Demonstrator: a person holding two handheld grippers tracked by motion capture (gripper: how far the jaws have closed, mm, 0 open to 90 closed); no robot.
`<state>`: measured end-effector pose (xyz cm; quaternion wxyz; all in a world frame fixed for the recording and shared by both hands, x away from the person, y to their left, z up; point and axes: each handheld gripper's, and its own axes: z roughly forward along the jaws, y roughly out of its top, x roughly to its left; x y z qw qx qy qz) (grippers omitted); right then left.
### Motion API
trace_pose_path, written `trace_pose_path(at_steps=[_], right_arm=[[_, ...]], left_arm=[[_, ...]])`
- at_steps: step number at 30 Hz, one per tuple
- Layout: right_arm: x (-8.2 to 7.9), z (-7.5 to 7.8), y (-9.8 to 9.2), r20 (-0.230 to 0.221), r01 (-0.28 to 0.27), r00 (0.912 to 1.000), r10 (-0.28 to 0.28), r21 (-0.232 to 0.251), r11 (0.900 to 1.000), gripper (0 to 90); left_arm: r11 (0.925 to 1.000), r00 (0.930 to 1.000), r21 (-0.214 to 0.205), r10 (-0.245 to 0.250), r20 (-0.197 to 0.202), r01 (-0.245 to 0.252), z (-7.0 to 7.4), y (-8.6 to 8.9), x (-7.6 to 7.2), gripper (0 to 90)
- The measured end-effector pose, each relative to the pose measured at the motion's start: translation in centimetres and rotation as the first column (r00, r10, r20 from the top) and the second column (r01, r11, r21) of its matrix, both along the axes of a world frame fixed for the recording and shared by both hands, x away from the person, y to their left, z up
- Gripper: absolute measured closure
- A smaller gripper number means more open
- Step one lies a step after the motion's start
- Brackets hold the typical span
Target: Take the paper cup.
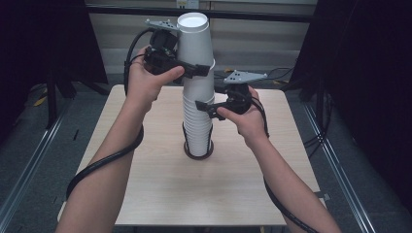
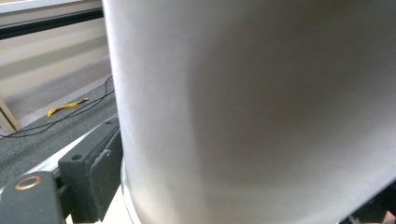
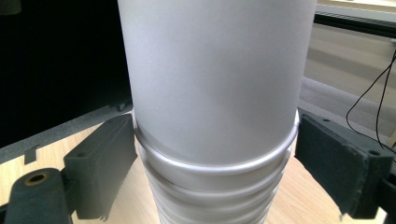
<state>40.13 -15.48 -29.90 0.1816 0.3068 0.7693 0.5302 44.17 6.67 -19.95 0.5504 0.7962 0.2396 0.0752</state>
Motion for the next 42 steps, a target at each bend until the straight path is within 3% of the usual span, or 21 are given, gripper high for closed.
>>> trace_pose_path(at_steps=[26,42], right_arm=[[-0.2,0.0,-0.1,0.008,-0.001,1.0000,0.001,-0.031,0.9995,12.6],[-0.3,-0.1,-0.1,0.009,0.000,1.0000,0.000,-0.043,0.9991,12.8]], left_arm=[[0.9994,0.9994,-0.015,0.033,0.010,-0.032,1.1,1.4,-0.3,10.4],[0.9987,0.9987,-0.011,0.050,0.012,-0.050,0.9,4.8,-1.1,10.7]])
